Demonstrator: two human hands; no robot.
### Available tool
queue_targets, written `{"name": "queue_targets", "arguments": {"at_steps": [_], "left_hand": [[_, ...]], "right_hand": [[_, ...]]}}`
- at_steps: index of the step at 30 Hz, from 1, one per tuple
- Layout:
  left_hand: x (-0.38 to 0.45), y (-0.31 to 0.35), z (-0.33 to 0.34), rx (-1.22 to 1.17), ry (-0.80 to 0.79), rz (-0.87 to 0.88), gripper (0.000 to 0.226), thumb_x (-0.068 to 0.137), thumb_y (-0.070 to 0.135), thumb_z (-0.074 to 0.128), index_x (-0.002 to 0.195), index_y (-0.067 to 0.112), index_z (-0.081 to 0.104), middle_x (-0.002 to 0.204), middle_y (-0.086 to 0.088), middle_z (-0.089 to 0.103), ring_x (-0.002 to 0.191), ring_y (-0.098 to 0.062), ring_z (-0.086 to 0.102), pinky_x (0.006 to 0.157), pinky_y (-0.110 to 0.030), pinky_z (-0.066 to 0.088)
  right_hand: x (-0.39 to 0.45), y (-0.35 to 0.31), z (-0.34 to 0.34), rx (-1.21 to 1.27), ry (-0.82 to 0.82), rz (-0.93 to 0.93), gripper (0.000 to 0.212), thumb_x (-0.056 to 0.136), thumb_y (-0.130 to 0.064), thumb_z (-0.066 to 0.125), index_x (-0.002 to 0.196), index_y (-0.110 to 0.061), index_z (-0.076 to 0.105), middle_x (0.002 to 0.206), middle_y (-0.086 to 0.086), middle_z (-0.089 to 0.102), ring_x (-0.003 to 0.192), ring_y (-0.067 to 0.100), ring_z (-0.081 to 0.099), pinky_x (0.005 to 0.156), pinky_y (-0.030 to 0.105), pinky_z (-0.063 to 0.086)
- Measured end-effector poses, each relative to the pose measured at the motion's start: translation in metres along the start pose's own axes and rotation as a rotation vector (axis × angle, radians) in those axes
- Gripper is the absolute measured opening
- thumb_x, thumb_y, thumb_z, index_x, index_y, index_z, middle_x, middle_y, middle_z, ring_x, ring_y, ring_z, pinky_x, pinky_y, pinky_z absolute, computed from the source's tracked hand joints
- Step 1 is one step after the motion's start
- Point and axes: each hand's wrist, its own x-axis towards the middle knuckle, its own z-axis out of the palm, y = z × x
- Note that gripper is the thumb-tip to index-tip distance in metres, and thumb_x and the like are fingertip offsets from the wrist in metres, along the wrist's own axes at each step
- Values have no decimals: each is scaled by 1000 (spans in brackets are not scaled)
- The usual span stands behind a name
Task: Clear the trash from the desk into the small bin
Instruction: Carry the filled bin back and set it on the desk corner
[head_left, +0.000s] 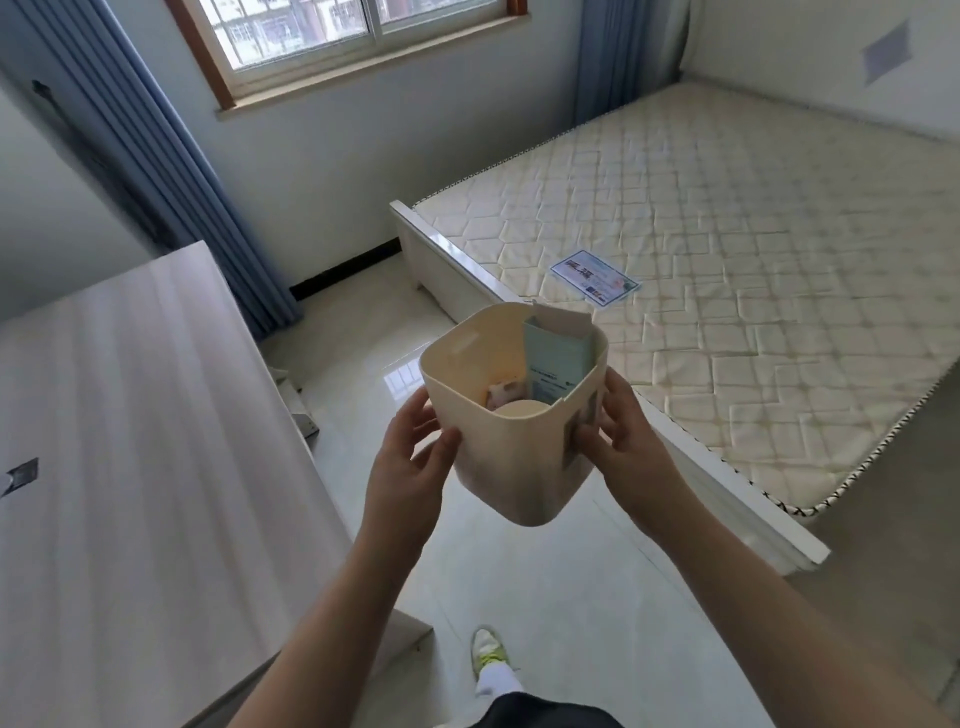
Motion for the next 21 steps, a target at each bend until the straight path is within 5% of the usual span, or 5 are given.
{"name": "queue_targets", "arguments": {"at_steps": [3,7,14,18,21], "left_hand": [[26,-4,-2,-73,-36,-11,68,76,61,70,137,46,44,130,22,59,113,10,58,86,-14,54],[71,-13,-12,-71,-158,8,95,60,69,82,138,64,29,140,40,44,127,12,47,94,-7,44],[154,-21,-27,34,-208,11,130,58,49,93,151,51,2,139,39,37,129,0,44,80,-11,50],[196,-22,-30,88,-188,0,133,54,51,92,152,49,3,152,18,33,131,-10,43,85,-18,49],[229,-23,-25,88,-177,-23,133,48,56,92,151,52,7,155,16,29,135,-12,40,92,-27,51]], "right_hand": [[33,-2,7,-26,-20,-7,58,76,-41,66,129,-50,44,118,-36,58,111,-18,52,76,7,51],[85,-5,22,-56,-13,-18,59,72,-38,68,126,-47,46,115,-33,61,110,-13,56,76,7,50],[165,1,54,-143,-48,23,81,68,-47,75,139,-38,35,135,-11,48,127,5,47,102,45,48],[199,6,55,-142,-54,37,70,81,-45,69,141,-43,32,138,-12,44,124,-1,45,102,39,49],[228,6,42,-105,-114,18,61,86,-41,61,139,-50,32,135,-28,46,119,-18,43,90,15,50]]}}
